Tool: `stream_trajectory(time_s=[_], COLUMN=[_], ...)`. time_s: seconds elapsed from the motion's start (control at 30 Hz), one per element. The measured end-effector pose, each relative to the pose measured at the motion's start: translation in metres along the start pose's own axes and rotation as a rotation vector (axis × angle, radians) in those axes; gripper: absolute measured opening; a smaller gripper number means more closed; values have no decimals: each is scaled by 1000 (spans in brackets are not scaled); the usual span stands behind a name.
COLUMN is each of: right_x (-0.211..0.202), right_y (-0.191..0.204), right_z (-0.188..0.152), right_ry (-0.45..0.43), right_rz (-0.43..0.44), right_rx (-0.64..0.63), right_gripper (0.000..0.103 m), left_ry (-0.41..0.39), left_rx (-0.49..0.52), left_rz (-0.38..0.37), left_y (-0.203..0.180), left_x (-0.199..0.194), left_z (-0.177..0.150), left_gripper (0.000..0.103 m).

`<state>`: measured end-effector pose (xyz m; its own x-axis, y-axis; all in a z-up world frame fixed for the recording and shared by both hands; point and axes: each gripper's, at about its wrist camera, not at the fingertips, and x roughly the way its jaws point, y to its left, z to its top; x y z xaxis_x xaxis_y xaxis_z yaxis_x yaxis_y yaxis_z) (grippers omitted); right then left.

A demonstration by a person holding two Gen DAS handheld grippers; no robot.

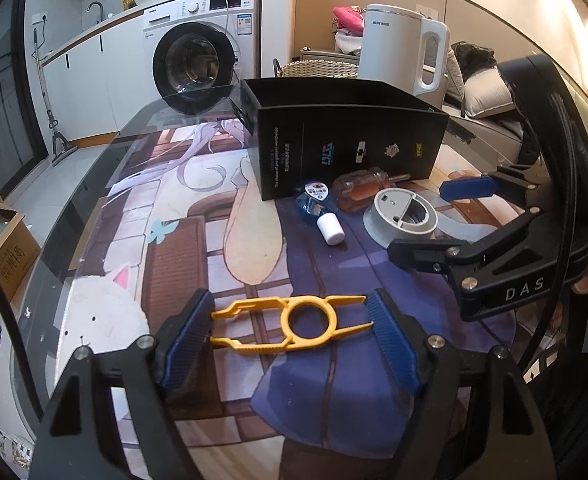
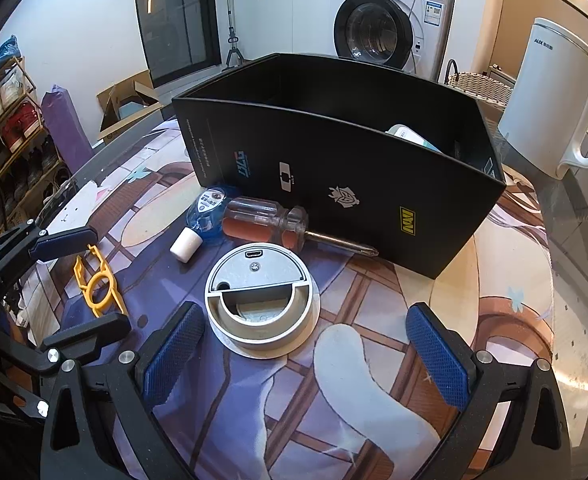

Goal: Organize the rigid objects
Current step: 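Grasp the yellow tweezer tool with the left gripper while the right grasps the white round lid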

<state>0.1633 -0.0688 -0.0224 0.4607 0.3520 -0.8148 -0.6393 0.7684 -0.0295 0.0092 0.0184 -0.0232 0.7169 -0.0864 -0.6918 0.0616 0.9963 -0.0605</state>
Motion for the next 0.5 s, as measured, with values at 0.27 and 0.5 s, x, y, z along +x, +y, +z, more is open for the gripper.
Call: stream_trajectory(time_s=[0.27,0.5], right_x=[-1,-2], right_y=[-2,-2], right_z=[0,2], right_ry=[-10,-24], right_rz=[3,10], right_rx=[8,7], right_gripper=[102,93], left_ry=[-35,-64], left_rx=[-6,5], left_rz=[0,11], left_y=[1,0], left_x=[-5,-4], left_z=[9,20], left_gripper=[79,79])
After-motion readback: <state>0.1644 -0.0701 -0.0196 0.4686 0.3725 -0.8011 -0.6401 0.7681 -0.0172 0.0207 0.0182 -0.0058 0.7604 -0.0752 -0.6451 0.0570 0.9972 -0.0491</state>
